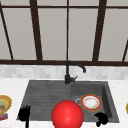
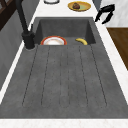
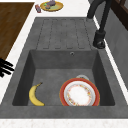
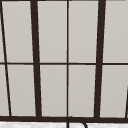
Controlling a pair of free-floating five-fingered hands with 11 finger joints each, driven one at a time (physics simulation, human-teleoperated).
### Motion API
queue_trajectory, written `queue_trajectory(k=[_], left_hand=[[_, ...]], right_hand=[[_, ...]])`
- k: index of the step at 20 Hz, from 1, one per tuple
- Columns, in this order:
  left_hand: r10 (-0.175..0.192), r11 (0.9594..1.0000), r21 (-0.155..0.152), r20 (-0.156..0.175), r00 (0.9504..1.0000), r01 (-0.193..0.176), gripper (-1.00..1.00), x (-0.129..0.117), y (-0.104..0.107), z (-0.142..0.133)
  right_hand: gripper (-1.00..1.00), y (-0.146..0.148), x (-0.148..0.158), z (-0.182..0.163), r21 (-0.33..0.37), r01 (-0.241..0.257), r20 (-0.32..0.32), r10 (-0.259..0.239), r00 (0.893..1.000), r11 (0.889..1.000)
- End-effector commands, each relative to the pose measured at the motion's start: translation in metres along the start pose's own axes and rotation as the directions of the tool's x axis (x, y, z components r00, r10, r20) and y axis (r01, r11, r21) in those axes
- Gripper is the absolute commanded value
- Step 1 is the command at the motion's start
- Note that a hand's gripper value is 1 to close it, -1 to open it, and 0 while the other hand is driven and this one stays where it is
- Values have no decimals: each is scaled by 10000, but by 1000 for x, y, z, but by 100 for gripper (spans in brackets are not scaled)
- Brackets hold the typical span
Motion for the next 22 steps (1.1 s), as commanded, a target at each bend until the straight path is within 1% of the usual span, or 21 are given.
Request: queue_trajectory(k=[1, 5, 8, 15, 16, 17, 18, 19, 20, 22], left_hand=[[66, 9966, -821, -248, 9997, -86, -100, 4, -2, -19], [50, 9963, -856, -283, 9996, -74, -100, 8, -5, -39], [-56, 9962, -869, -294, 9996, 30, -100, 11, -6, -56], [-141, 9961, -870, -328, 9994, 112, -100, 4, -15, -101], [-137, 9977, -669, -391, 9991, 110, -100, -2, -15, -104], [-162, 9979, -638, -439, 9989, 134, -100, -4, -13, -108], [-257, 9985, -507, -757, 9968, 219, -100, 2, -14, -107], [-97, 9995, -318, -461, 9989, 83, -100, 0, -13, -105], [-61, 9995, -304, -181, 9998, 56, -100, 1, -13, -103], [-63, 9995, -312, -173, 9998, 58, -100, 0, -13, -106]], right_hand=[[0, 0, 0, 0, 0, 0, 0, 0, 10000, 10000], [0, 0, 0, 0, 0, 0, 0, 0, 10000, 10000], [0, 0, 0, 0, 0, 0, 0, 0, 10000, 10000], [0, 0, 0, 0, 0, 0, 0, 0, 10000, 10000], [0, 0, 0, 0, 0, 0, 0, 0, 10000, 10000], [0, 0, 0, 0, 0, 0, 0, 0, 10000, 10000], [0, 0, 0, 0, 0, 0, 0, 0, 10000, 10000], [0, 0, 0, 0, 0, 0, 0, 0, 10000, 10000], [0, 0, 0, 0, 0, 0, 0, 0, 10000, 10000], [0, 0, 0, 0, 0, 0, 0, 0, 10000, 10000]])
